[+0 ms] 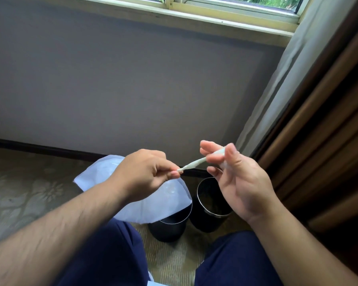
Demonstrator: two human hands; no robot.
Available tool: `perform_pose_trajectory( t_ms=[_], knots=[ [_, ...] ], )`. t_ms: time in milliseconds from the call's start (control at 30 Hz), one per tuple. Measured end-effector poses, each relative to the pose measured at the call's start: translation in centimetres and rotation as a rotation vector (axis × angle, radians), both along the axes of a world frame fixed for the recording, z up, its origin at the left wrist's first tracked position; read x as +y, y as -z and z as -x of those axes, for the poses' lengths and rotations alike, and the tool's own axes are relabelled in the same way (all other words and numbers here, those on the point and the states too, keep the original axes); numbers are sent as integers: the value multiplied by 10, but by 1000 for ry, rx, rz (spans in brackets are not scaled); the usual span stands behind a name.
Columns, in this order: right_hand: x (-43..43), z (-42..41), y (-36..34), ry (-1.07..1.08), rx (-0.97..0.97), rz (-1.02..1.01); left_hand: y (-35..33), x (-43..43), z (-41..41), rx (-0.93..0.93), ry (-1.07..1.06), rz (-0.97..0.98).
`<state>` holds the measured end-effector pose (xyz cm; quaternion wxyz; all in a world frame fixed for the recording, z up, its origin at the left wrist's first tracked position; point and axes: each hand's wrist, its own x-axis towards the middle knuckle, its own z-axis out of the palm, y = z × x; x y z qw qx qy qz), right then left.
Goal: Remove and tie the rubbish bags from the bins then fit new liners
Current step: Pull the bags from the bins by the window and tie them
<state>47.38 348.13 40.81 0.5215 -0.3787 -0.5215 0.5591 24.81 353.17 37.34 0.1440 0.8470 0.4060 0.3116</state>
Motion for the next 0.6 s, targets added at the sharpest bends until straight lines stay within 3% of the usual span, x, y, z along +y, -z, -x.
perform_pose_trajectory(
  t_ms=[67, 200, 433, 500, 600],
  knots=[
    [3, 0, -2, 96, -22, 46, 1, -3, -2, 48, 20, -44],
    [7, -13, -4, 281, -352, -25, 1, -7, 0, 24, 44, -88],
    [9, -28, 8, 246, -1381, -227, -1, -7, -2, -13, 17, -200],
    [11, -30, 9, 204, -1440, -113, -1, -5, 0, -35, -31, -218],
    [11, -33, 6, 146, -1270, -19, -1, -1, 6, -87, -115, -176]
  ],
)
